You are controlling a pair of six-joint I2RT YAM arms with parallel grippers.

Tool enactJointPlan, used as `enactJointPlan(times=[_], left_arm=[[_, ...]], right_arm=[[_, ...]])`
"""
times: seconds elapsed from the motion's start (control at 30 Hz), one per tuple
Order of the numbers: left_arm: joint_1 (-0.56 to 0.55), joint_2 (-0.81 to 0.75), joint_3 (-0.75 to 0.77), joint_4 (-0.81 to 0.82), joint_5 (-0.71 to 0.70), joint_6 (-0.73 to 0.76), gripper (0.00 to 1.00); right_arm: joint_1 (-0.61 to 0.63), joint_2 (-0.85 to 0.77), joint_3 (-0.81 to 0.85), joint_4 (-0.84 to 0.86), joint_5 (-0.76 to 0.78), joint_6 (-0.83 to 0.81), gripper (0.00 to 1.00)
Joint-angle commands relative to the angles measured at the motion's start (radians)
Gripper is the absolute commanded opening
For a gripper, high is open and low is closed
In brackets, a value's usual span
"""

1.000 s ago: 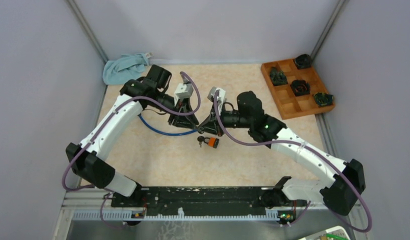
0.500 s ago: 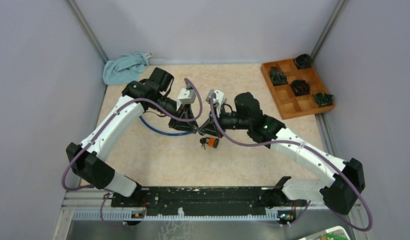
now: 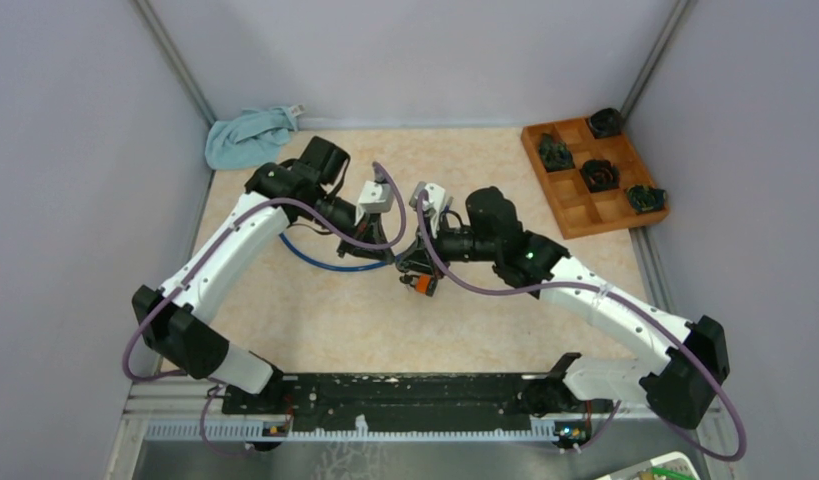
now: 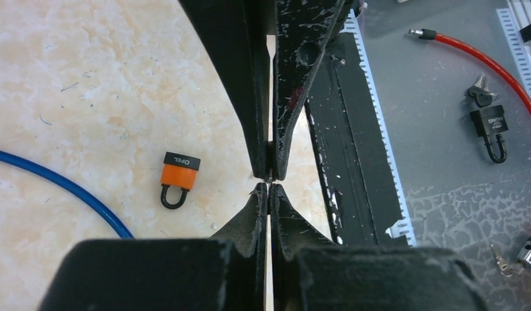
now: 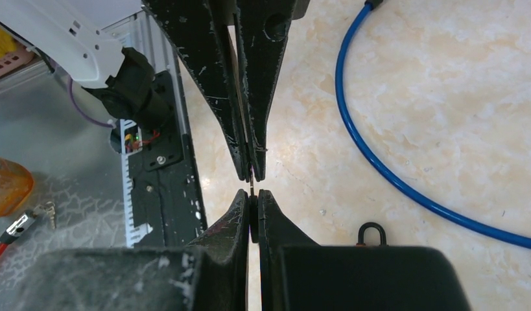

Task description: Unlock with the key

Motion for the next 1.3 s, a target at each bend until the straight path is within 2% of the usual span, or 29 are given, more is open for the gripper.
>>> enactJointPlan(times=[0.0, 0.03, 0.1, 0.2, 0.23, 0.37, 0.5, 0.67, 0.8, 0.9, 1.03, 1.17, 1.27], left_arm=[[-0.028, -0.031, -0.006, 0.0, 0.001, 0.041, 0.0], [-0.033, -0.038, -0.011, -0.001, 0.002, 0.059, 0.0], [-0.04, -0.063, -0.033, 0.003, -0.003, 0.131, 0.0], [-0.06, -0.151, -0.104, 0.087, -0.072, 0.244, 0.0], [-0.066, -0.186, -0.133, 0.133, -0.1, 0.27, 0.0], [-0.085, -0.304, -0.21, 0.25, -0.183, 0.41, 0.0], [-0.115, -0.379, -0.265, 0.341, -0.223, 0.575, 0.0], [-0.139, -0.527, -0.455, 0.582, -0.22, 0.803, 0.0], [-0.14, -0.573, -0.517, 0.583, -0.199, 1.012, 0.0], [-0.14, -0.59, -0.541, 0.596, -0.193, 1.099, 0.0], [-0.14, -0.61, -0.578, 0.621, -0.176, 1.203, 0.0], [-0.14, -0.623, -0.612, 0.616, -0.194, 1.358, 0.0], [-0.14, -0.623, -0.628, 0.633, -0.207, 1.414, 0.0]], right_arm=[[0.017, -0.004, 0.065, 0.044, 0.039, 0.014, 0.0], [0.018, 0.001, 0.067, 0.044, 0.053, 0.038, 0.0], [0.013, 0.009, 0.081, 0.039, 0.107, 0.09, 0.16], [-0.037, -0.012, 0.05, 0.101, 0.079, 0.199, 0.58], [-0.068, -0.028, 0.026, 0.147, 0.044, 0.25, 0.66], [-0.209, -0.1, -0.097, 0.374, -0.084, 0.463, 0.77], [-0.283, -0.068, -0.122, 0.481, -0.166, 0.597, 0.79], [-0.29, 0.043, -0.116, 0.636, -0.285, 0.775, 0.77], [-0.29, 0.108, -0.135, 0.784, -0.378, 0.895, 0.75], [-0.29, 0.156, -0.179, 0.907, -0.455, 1.016, 0.72], [-0.29, 0.209, -0.276, 1.221, -0.5, 1.228, 0.65], [-0.29, 0.252, -0.335, 1.444, -0.523, 1.395, 0.59], [-0.29, 0.27, -0.364, 1.595, -0.515, 1.49, 0.55]])
